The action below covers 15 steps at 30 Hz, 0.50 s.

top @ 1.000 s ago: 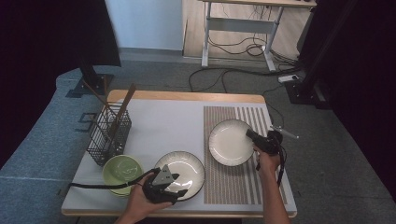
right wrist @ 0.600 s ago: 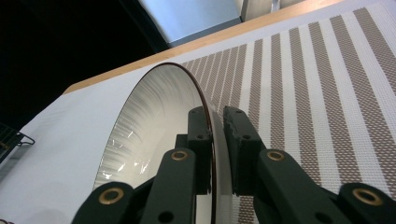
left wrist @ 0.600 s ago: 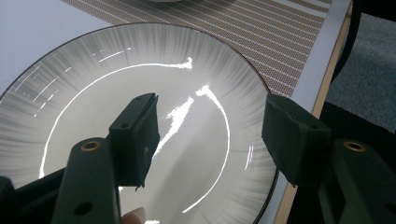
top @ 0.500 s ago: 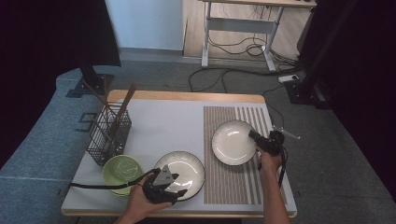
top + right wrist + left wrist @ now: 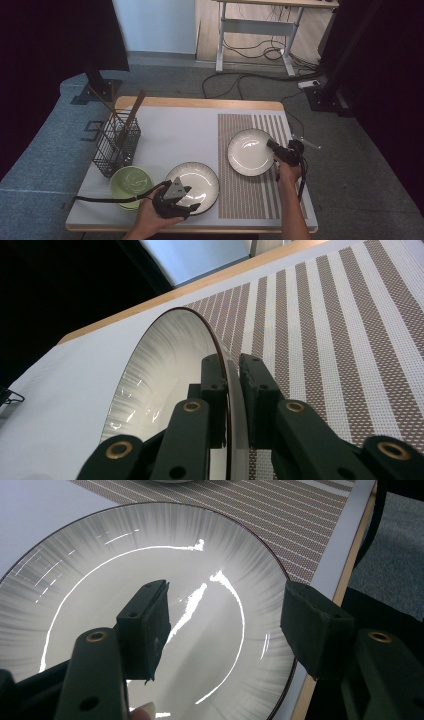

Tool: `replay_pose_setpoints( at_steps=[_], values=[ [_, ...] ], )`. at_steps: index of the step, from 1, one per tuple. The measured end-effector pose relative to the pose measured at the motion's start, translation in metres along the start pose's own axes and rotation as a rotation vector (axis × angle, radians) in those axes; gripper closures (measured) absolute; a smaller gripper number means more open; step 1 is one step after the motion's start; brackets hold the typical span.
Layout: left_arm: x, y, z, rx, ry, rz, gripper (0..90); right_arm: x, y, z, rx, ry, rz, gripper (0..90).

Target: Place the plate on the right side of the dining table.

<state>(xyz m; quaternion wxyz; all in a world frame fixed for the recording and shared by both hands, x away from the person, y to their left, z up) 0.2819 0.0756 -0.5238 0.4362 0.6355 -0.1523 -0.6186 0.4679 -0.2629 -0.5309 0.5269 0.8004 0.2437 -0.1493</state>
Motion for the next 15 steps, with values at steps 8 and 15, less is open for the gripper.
replay_pose_setpoints(
  at_steps=[8, 15],
  values=[
    [-0.001, 0.0005, 0.0005, -0.002, -0.002, 0.002, 36.3, 0.0017, -0.0002, 0.0013, 0.005, 0.006, -0.004, 82.1],
    [-0.0008, 0.0006, 0.0012, -0.004, -0.008, 0.003, 36.3, 0.0029, -0.0005, 0.0025, -0.008, 0.008, -0.005, 82.2]
  ],
)
Point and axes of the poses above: each handheld gripper's, and its own axes: x roughly forward along the jaws, y roughly out of its top, z roughly to its right, the point moved 7 cm from there along x, roughly forward along the jaws, and after that the axes turned 11 degrees about -y, right-handed, at the moved point
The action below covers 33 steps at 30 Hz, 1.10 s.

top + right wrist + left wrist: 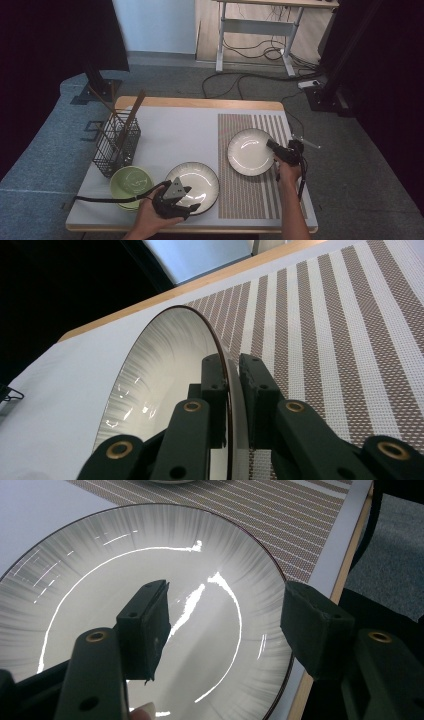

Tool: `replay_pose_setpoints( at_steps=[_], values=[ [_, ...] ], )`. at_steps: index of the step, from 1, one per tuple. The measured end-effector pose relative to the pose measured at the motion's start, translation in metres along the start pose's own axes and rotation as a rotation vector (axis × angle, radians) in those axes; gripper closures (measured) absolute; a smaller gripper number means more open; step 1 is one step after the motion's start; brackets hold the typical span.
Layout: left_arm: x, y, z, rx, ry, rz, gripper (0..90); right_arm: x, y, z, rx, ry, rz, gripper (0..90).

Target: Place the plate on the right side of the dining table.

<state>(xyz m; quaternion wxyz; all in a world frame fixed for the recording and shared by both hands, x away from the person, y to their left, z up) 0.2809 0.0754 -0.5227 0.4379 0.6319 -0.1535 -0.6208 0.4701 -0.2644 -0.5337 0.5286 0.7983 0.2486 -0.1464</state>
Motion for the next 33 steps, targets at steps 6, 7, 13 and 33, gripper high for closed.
replay_pose_setpoints(
  at_steps=[6, 7, 13, 33],
  values=[
    [0.001, 0.0, 0.0, -0.002, -0.001, -0.002, 36.3, 0.002, -0.001, 0.002, -0.014, -0.007, -0.008, 81.3],
    [0.001, 0.0, 0.0, -0.002, -0.001, -0.002, 36.3, 0.002, -0.002, 0.003, -0.028, -0.017, -0.01, 80.9],
    [0.002, -0.001, 0.0, -0.003, -0.004, -0.008, 36.3, 0.003, -0.003, 0.004, -0.049, -0.036, -0.015, 79.9],
    [0.004, -0.002, 0.0, -0.007, -0.008, -0.016, 36.2, 0.011, -0.012, 0.013, -0.123, -0.123, -0.074, 72.8]
  ],
)
Point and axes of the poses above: each handheld gripper's, and its own axes: x roughly forward along the jaws, y roughly out of its top, z roughly to its right, the point moved 7 cm from there along x, roughly forward along the jaws, and after that the axes turned 11 degrees about -y, right-handed, at the moved point
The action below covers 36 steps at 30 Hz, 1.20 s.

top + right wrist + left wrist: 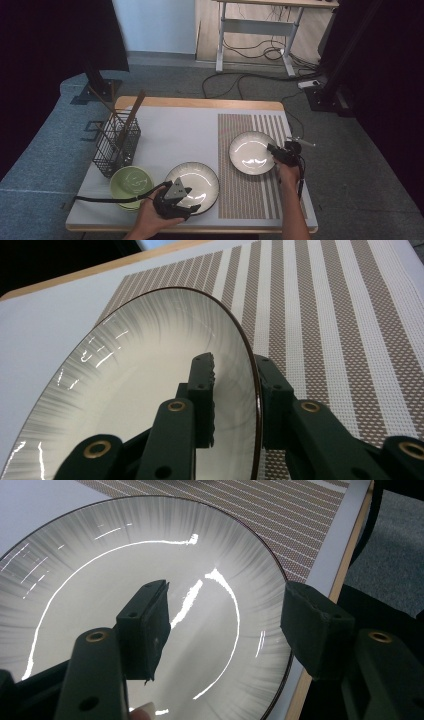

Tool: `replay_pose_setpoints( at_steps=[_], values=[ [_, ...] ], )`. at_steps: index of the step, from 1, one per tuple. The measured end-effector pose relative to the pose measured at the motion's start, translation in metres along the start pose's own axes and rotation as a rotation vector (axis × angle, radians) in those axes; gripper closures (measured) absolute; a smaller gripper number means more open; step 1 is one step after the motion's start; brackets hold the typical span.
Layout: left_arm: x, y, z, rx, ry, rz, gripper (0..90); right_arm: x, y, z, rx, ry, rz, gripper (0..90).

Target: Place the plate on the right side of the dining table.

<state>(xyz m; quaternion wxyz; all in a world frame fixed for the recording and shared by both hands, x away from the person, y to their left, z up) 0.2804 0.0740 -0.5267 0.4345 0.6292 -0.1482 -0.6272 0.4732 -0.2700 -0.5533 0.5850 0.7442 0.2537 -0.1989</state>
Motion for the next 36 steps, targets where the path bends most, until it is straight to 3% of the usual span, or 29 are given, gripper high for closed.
replay_pose_setpoints(
  at_steps=[21, 28, 33, 36],
  values=[
    [-0.003, 0.001, 0.001, 0.003, -0.009, 0.006, 36.1, 0.006, -0.008, 0.004, -0.057, -0.09, -0.05, 67.3],
    [-0.005, 0.0, 0.003, 0.006, -0.008, 0.002, 35.7, 0.009, -0.012, 0.006, -0.056, -0.114, -0.08, 65.1],
    [-0.006, 0.001, 0.003, 0.006, -0.007, 0.009, 35.7, 0.009, -0.012, 0.005, -0.091, -0.141, -0.075, 63.0],
    [-0.007, 0.002, 0.003, 0.006, -0.006, 0.009, 35.7, 0.008, -0.011, 0.002, -0.132, -0.164, -0.069, 53.9]
  ],
)
Point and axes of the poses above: each handheld gripper's, and its own axes: x roughly forward along the jaws, y roughly out of its top, z roughly to its right, the point moved 7 cm from there along x, roughly forward along the jaws, and after that the axes turned 11 degrees about -y, right-handed, at the moved point
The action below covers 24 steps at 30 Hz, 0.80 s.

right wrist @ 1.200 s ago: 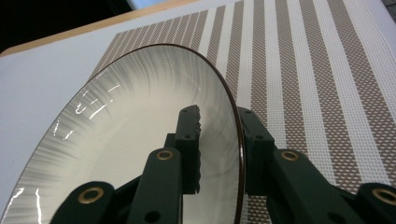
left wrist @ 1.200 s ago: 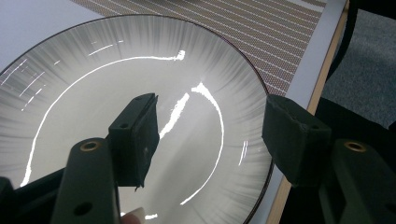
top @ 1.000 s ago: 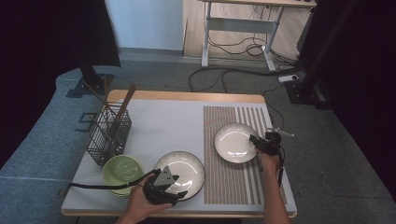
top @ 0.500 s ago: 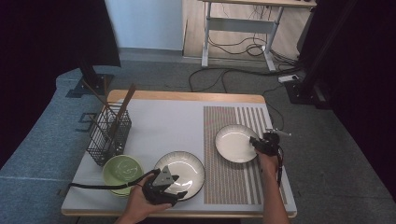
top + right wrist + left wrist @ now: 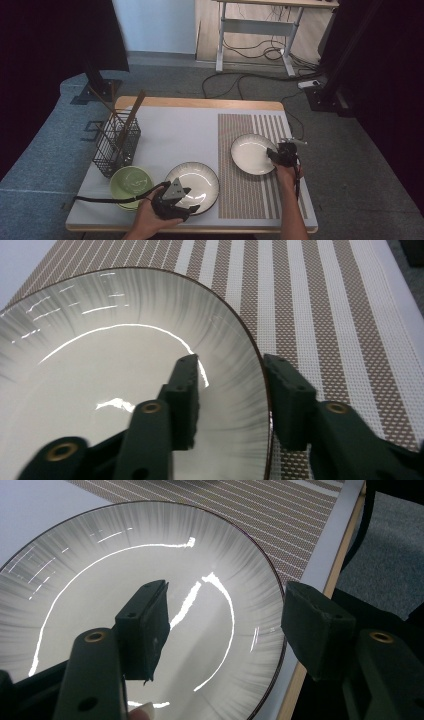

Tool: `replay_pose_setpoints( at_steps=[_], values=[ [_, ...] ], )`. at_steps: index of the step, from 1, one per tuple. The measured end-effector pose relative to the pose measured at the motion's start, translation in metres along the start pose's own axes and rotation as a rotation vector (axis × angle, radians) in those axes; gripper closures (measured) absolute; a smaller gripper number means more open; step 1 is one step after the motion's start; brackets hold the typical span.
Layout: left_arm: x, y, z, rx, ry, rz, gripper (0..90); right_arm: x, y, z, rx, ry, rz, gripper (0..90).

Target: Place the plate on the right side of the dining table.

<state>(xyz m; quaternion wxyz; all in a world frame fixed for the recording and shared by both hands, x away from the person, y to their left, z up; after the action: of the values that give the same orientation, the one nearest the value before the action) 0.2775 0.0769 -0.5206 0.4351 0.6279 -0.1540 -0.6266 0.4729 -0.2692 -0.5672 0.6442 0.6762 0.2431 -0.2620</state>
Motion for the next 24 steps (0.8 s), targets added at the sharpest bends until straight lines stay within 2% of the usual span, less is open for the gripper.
replay_pose_setpoints(
  at_steps=[3, 5, 7, 10, 12, 16, 20, 24],
  values=[
    [-0.001, 0.0, 0.0, 0.002, 0.003, 0.003, 35.7, -0.003, 0.004, -0.001, 0.02, -0.011, 0.031, 43.2],
    [-0.003, 0.0, -0.001, 0.008, 0.024, -0.003, 35.7, -0.006, 0.006, -0.003, 0.019, -0.003, 0.041, 36.9],
    [-0.005, 0.0, -0.002, 0.013, 0.038, -0.004, 35.7, -0.008, 0.006, -0.005, 0.005, -0.009, 0.051, 33.8],
    [-0.008, 0.002, 0.0, 0.011, 0.029, 0.006, 35.7, -0.012, 0.008, -0.008, -0.013, -0.031, 0.066, 30.8],
    [-0.011, 0.004, 0.0, 0.01, 0.027, 0.014, 35.7, -0.016, 0.009, -0.01, -0.014, -0.029, 0.073, 29.6],
    [-0.02, 0.009, 0.001, 0.006, 0.028, 0.041, 35.9, -0.027, 0.012, -0.015, 0.016, 0.026, 0.092, 24.4],
    [-0.027, 0.012, 0.003, 0.001, 0.01, 0.053, 35.6, -0.044, 0.014, -0.025, -0.013, 0.064, 0.129, 23.8],
    [-0.034, 0.013, 0.002, -0.001, 0.015, 0.05, 34.6, -0.058, 0.017, -0.037, -0.045, 0.108, 0.152, 23.6]
  ],
)
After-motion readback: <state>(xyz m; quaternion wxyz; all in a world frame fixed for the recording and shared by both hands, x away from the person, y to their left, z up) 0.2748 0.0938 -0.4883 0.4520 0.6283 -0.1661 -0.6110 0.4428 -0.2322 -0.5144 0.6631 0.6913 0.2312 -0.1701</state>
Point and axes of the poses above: each handheld gripper's, and its own axes: x roughly forward along the jaws, y roughly out of its top, z roughly to its right, the point moved 7 cm from there along x, roughly forward along the jaws, and after that the axes turned 11 degrees about -y, right-handed, at the moved point
